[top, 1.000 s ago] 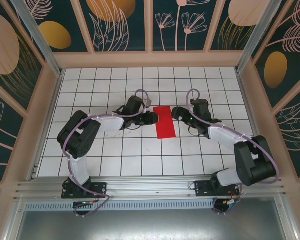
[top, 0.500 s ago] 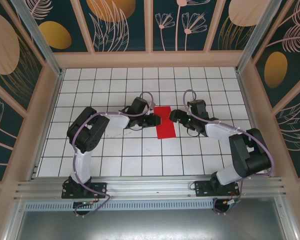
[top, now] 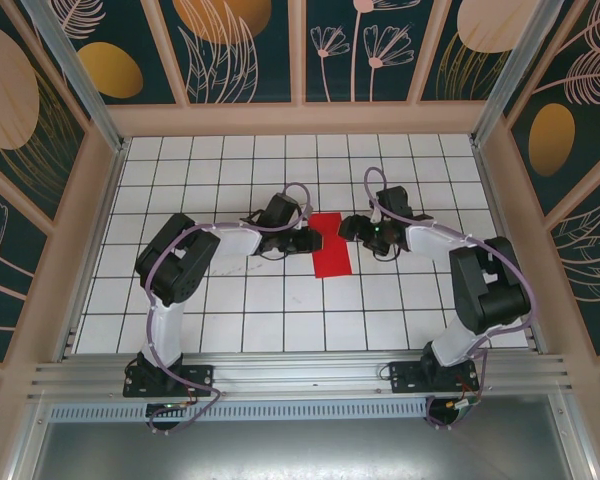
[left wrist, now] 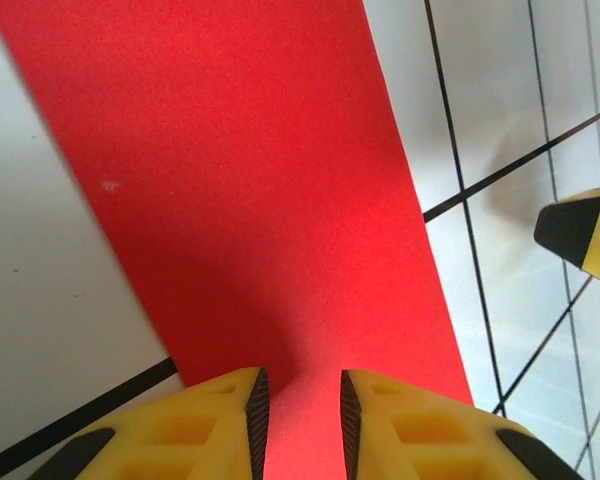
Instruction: Fold a paper plane with a square sheet of paper (fold left side to right side)
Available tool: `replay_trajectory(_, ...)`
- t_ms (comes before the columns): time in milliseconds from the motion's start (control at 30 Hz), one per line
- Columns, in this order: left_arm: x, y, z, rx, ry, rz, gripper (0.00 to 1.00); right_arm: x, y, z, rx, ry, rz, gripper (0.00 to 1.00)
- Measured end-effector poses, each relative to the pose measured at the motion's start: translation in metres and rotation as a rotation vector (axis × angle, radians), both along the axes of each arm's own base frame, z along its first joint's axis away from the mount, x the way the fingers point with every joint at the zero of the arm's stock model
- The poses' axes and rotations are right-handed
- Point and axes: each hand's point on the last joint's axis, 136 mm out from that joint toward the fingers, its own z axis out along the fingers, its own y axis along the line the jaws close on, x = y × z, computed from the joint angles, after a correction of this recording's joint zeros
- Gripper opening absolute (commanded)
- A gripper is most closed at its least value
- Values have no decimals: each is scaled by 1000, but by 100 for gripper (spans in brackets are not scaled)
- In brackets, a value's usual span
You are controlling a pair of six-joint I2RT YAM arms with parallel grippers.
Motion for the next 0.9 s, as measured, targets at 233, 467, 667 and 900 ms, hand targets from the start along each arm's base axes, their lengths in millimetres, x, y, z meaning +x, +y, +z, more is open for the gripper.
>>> replay_trajectory(233,1,0,-3,86,-22,-5,29,-13,2,-9,4,70,29,74)
replay_trajectory(467,1,0,-4,114,-38,-10,28,-20,8,-7,46,97,53,69)
replay_trajectory(667,1,1,-4,115,-37,-11,28,-27,15,-14,88,155,62,69)
replay_trajectory(900,1,1,-4,115,-37,-10,29,-31,17,-20,97,183,60,68)
